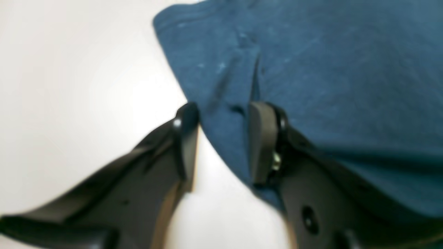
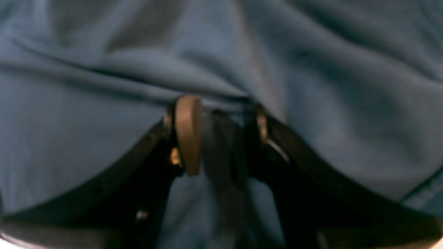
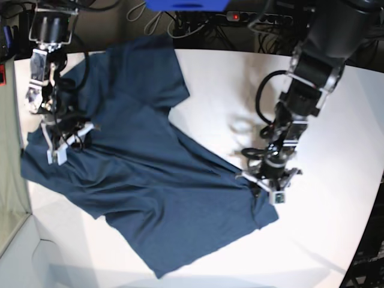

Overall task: Layout the t-shirt on the table in an organized manner, then fold the t-shirt properly
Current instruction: 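Pull the shirt hem with the left gripper to spread it out, then grasp the shirt hem corner with the left gripper and pull it outward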

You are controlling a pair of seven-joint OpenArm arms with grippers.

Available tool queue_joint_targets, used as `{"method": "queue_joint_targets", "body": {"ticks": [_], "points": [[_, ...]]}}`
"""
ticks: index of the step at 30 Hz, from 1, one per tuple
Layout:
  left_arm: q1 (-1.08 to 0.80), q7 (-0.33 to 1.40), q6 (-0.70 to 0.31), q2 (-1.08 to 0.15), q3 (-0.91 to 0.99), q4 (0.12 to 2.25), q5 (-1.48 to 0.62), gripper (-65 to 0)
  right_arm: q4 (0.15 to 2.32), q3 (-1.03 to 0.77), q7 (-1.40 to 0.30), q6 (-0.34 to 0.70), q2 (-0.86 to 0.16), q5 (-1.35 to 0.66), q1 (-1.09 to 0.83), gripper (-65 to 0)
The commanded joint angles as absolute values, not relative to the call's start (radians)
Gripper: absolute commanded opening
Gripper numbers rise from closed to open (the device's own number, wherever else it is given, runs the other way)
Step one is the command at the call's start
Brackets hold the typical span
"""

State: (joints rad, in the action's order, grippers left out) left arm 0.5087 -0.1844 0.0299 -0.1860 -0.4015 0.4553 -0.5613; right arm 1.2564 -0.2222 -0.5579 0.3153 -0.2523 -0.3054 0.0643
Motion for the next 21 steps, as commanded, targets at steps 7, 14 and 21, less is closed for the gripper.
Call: {"method": "queue_joint_targets", "body": {"ticks": [7, 14, 21], "points": [[0.266, 0.097, 0.059, -0.372, -0.401, 0.82, -0.791, -41.5, 1.214, -0.219, -0.516, 0.305, -0.295, -0.291, 0.127, -46.2], [0.051, 0.108, 0.062, -0.478, -0.4, 1.161, -0.857, -41.6, 1.216, -0.05, -0.519, 0.305, -0.288, -0.291, 0.15, -46.2], [-0.036, 0.111, 0.062, -0.473, -0.203, 1.415, -0.849, -41.6, 1.356, -0.045, -0.516, 0.305, -0.24, -0.291, 0.062, -46.2]]}}
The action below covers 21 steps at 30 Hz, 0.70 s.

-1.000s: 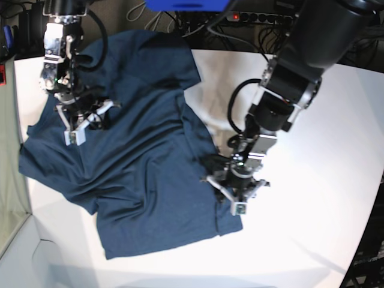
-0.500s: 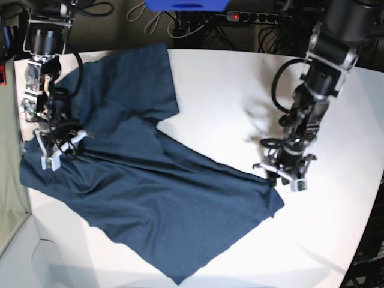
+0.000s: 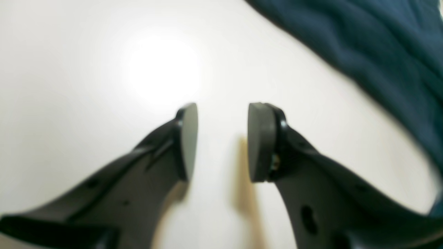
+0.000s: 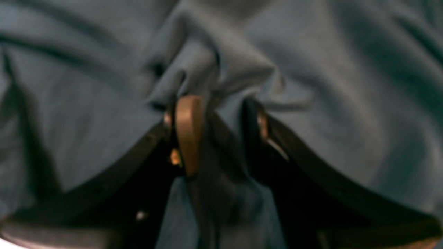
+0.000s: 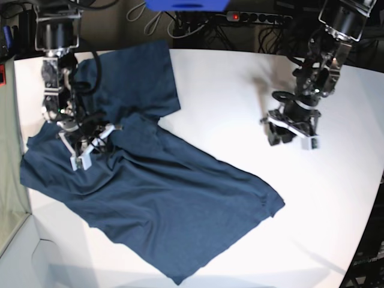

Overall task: Layout the t-shirt on the table in an organized manner, then fold the t-shirt properly
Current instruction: 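Grasp the shirt hem corner with the left gripper and pull it outward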

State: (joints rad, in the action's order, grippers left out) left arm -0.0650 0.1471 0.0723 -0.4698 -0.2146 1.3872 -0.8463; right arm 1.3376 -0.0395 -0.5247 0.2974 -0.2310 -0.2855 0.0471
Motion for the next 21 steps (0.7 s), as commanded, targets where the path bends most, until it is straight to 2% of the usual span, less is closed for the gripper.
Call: {"method": "queue_joint_targets", "body": {"ticks": [1, 7, 11, 13, 16, 21], "points": [[-0.035, 0.113, 0.062, -0.46, -0.182, 1.428, -0.849, -41.6, 1.382, -0.048, -0.516, 0.305, -0.236, -0.291, 0.051, -46.2], [0.137, 0.114, 0.062, -0.375, -0.148, 1.399, -0.848, -41.6, 1.566, -0.041, -0.527, 0.305, -0.232, -0.291, -0.068, -46.2], [0.3, 0.114, 0.093, -0.32, -0.243, 1.264, -0.846, -41.6, 1.655, -0.042, -0.526, 0.305, -0.231, -0.291, -0.142, -46.2], [0.4, 0.114, 0.142, -0.292, -0.328, 1.141, -0.842, -41.6, 1.702, -0.047, -0.527, 0.305, -0.231, -0.291, -0.186, -46.2], [0.547, 0.11, 0.156, -0.219, -0.441, 0.905, -0.771, -41.6, 1.761, -0.047, -0.527, 0.305, -0.234, -0.291, -0.24, -46.2], [0.699, 0.099, 0.153, -0.062, -0.466, 0.568, -0.616, -41.5, 1.821, -0.047, -0.527, 0.305, -0.237, -0.291, -0.305, -46.2]]}}
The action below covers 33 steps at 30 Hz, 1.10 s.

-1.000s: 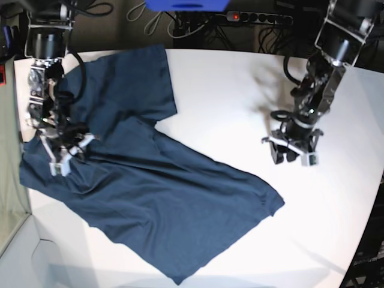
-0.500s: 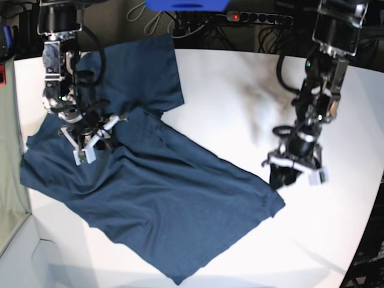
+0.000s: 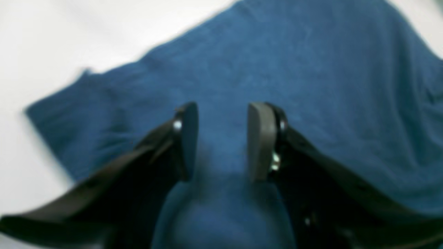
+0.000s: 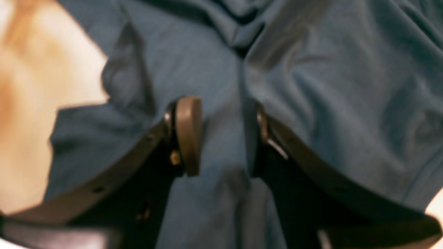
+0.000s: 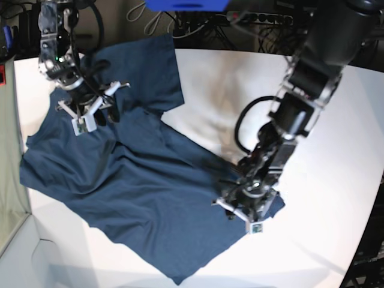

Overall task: Layout the t-shirt on the table in an organized manner, then fold the t-shirt properly
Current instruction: 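Grasp the shirt hem corner with the left gripper and pull it outward, then grasp the shirt edge with both grippers and pull it taut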

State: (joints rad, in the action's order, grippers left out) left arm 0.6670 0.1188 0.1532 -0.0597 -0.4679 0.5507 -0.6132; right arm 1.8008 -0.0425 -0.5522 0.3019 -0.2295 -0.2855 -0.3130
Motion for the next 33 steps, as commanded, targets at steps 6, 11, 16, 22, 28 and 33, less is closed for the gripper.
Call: {"method": "queue_joint_targets", "body": {"ticks": [6, 11, 16, 22, 28, 33], "points": [[0.75, 0.025, 0.153, 0.019, -0.472, 0.409, -0.441, -41.5, 1.819, -0.048, -0.527, 0.302, -0.24, -0.289, -0.308, -46.2], [0.679, 0.054, 0.153, -0.033, -0.467, 0.417, -0.371, -41.5, 1.817, -0.125, -0.529, 0.3, -0.239, -0.289, -0.291, -46.2], [0.619, 0.051, 0.153, -0.157, -0.466, 0.418, -0.378, -41.5, 1.727, -0.214, -0.529, 0.3, -0.254, -0.289, -0.217, -46.2], [0.49, 0.059, 0.153, -0.285, -0.466, 0.515, -0.478, -41.5, 1.515, -0.249, -0.526, 0.3, -0.306, -0.289, -0.093, -46.2], [0.285, 0.124, 0.16, -0.406, -0.466, 0.811, -0.607, -41.5, 1.314, -0.249, -0.518, 0.303, -0.335, -0.289, 0.03, -46.2], [0.124, 0.216, 0.162, -0.501, -0.463, 1.096, -0.75, -41.6, 1.176, -0.249, -0.515, 0.305, -0.34, -0.289, 0.136, -46.2]]}}
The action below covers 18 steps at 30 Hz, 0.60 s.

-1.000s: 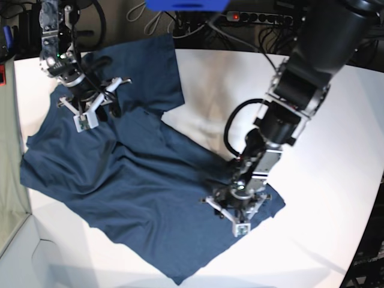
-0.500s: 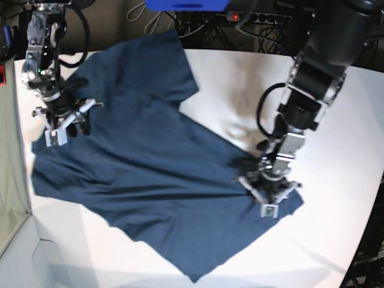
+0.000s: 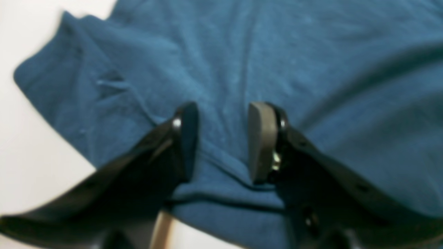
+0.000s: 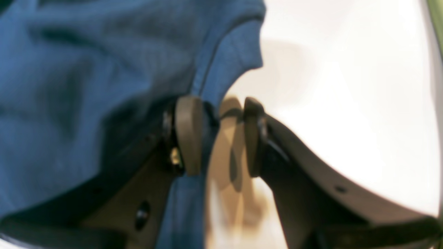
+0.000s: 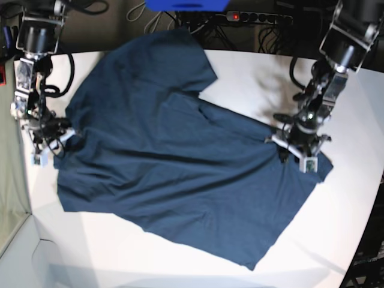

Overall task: Layout the t-shirt on the table in an organized manner, then fold the t-shirt properly
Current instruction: 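Grasp the shirt edge with both grippers and pull it taut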

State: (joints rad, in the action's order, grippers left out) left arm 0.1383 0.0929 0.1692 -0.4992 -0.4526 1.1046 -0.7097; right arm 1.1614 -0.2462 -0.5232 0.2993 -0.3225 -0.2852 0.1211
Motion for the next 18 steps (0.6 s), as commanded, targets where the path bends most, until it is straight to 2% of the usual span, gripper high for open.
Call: {"method": "queue_joint_targets", "body": {"ticks": [1, 5, 10, 14, 18], "points": [[0.096, 0.225, 0.163, -0.519, -0.463, 1.155, -0.774, -41.6, 1.148, -0.249, -0.51, 0.305, -0.341, -0.289, 0.162, -46.2], [-0.021, 0.231, 0.165, -0.59, -0.42, 1.397, -0.837, -41.6, 1.04, -0.248, -0.429, 0.305, -0.383, -0.289, 0.26, -46.2], [-0.128, 0.232, 0.165, -0.593, -0.203, 1.584, -0.835, -41.6, 1.006, -0.249, -0.384, 0.305, -0.433, -0.289, 0.341, -46.2], [-0.12, 0.232, 0.165, -0.581, -0.107, 1.595, -0.832, -41.6, 1.098, -0.255, -0.398, 0.305, -0.455, -0.291, 0.338, -46.2], [-0.004, 0.232, 0.162, -0.538, -0.108, 1.455, -0.832, -41.6, 1.323, -0.255, -0.46, 0.305, -0.421, -0.292, 0.208, -46.2]]}}
